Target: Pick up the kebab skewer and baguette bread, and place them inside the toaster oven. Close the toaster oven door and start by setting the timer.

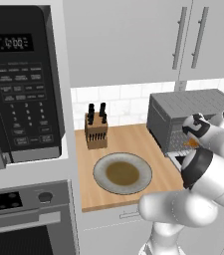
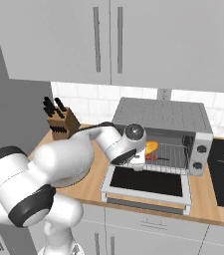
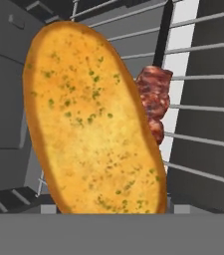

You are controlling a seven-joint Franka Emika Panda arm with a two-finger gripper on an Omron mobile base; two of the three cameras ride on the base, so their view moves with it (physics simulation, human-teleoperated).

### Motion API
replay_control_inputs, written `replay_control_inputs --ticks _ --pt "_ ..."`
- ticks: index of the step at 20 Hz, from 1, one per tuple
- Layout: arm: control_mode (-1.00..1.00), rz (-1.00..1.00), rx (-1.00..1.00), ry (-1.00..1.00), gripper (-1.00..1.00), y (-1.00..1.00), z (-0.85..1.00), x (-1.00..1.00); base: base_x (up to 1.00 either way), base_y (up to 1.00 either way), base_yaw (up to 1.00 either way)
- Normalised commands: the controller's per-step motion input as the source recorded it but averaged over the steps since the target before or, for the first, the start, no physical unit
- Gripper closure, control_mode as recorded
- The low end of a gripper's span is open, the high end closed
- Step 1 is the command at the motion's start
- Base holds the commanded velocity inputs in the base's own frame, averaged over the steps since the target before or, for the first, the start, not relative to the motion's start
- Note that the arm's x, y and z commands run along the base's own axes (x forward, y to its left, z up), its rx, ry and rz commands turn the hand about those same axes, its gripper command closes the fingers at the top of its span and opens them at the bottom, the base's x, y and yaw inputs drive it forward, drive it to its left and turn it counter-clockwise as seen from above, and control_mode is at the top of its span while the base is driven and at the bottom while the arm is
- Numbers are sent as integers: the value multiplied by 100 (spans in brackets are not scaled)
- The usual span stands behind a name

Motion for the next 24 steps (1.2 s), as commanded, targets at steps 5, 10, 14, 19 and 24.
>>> replay_control_inputs --ticks 5,10,14,19,24 --pt "-100 0 0 5 -100 0 -13 -1 0 0 0" --pt "-100 0 0 7 -100 0 -7 -1 0 0 0" --pt "-100 0 0 7 -100 0 -3 -1 0 0 0" --pt "-100 0 0 3 -100 -10 0 -15 0 0 0" --pt "-100 1 0 0 -100 -6 6 -33 0 0 0"
